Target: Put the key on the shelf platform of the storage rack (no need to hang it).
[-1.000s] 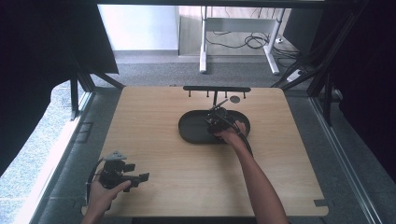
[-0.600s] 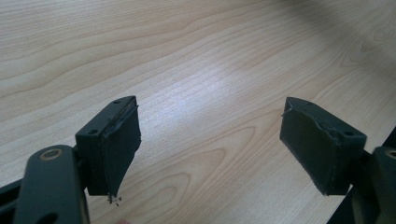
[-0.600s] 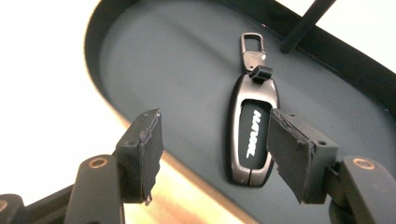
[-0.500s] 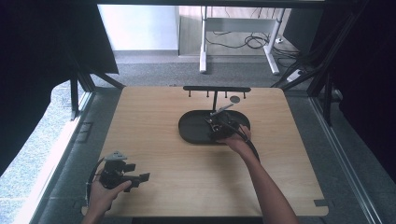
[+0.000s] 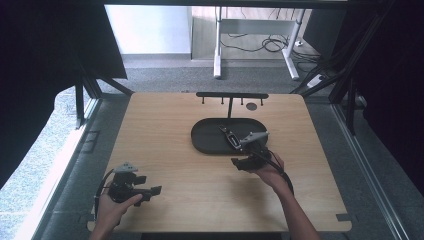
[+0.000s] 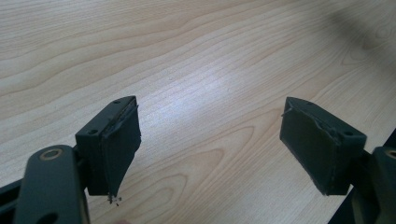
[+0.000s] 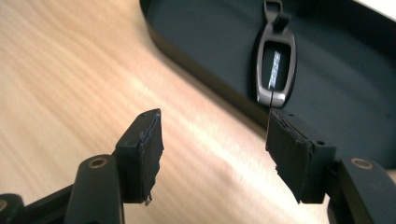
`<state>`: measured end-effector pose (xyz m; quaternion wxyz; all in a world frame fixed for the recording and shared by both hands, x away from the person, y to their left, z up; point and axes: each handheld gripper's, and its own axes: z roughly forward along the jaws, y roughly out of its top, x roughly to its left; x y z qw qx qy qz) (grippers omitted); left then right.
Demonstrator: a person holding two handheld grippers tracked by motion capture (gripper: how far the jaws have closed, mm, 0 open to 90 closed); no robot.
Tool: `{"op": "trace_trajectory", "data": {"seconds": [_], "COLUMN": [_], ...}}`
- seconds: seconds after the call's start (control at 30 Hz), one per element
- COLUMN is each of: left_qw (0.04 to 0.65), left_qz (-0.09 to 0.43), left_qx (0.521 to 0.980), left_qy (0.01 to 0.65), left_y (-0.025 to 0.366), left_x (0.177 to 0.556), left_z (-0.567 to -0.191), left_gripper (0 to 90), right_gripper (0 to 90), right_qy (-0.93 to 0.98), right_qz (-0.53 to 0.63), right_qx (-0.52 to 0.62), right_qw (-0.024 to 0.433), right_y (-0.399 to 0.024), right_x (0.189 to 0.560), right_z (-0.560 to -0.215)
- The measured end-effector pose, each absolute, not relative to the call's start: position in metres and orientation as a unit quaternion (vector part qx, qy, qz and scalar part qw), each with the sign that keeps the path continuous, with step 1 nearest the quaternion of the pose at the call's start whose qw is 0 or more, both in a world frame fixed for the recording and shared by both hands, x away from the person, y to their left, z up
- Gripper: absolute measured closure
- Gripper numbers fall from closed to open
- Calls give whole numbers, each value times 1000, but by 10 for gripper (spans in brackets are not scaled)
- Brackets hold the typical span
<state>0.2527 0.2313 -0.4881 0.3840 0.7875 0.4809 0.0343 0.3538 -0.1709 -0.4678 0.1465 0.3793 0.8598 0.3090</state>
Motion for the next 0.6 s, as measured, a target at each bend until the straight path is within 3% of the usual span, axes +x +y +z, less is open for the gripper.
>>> {"op": "trace_trajectory", "data": {"seconds": [0.6], "left_qw": [382], "left_qz": [34], "left_qx": [788], "left_qy": [481], "left_y": [230], "left_x": [253], "left_z": [-490], "left_gripper": [205], "right_gripper": [367], "right_qy": [846], "right_qz": [332], "right_qx": [392], "right_qw": [144], "right_y": [-196], "right_x": [318], "right_z": [-490]}}
